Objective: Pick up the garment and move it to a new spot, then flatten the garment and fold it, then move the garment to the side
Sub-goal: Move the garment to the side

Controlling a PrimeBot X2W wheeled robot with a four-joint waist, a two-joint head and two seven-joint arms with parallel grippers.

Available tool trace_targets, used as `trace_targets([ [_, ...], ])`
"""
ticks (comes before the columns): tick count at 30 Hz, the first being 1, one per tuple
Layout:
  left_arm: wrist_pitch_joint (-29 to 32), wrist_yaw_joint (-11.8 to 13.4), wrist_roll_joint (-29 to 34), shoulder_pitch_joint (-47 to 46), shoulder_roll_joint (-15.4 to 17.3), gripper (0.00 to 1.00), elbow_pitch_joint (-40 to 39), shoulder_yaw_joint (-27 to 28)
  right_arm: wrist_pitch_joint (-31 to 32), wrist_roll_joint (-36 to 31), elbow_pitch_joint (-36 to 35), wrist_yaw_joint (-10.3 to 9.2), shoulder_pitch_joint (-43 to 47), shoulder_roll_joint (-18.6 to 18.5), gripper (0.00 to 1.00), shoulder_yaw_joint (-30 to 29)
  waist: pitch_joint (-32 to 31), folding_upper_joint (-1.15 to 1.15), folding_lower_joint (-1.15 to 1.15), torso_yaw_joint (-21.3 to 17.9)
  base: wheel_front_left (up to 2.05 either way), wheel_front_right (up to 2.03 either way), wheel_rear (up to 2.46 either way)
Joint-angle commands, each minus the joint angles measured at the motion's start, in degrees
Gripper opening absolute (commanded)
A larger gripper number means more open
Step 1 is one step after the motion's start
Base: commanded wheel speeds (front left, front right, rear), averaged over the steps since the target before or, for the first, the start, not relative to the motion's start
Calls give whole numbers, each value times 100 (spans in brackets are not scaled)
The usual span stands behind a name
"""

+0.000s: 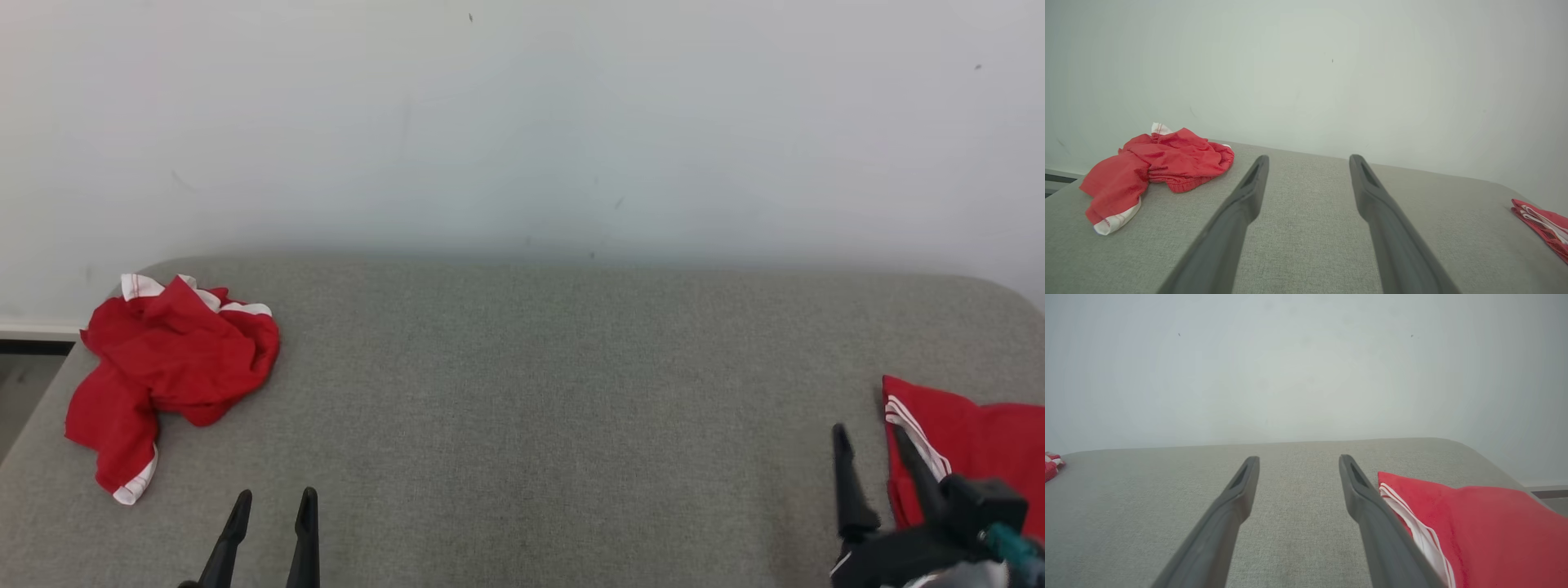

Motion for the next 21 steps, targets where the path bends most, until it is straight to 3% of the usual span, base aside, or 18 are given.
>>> trace_targets([
  [1, -14, 5, -6, 112, -41, 100, 16, 34, -23, 15, -106, -14, 131, 68, 100, 9, -135, 1, 2, 65, 0, 0, 0],
  [4, -14, 5, -24, 145, -80, 100, 117, 115, 11, -75, -577, -14, 580, 532, 100, -144, -216, 1, 2, 57, 0, 0, 0],
  [8, -14, 5, 66, 199, -59, 100, 290, 93, 160, -333, -805, -14, 884, 812, 100, -174, -270, 1, 2, 22, 0, 0, 0],
  [21, -14, 5, 137, 153, -30, 100, 399, 115, 366, -154, -1090, -14, 1086, 852, 100, -127, -202, 1, 2, -22, 0, 0, 0],
])
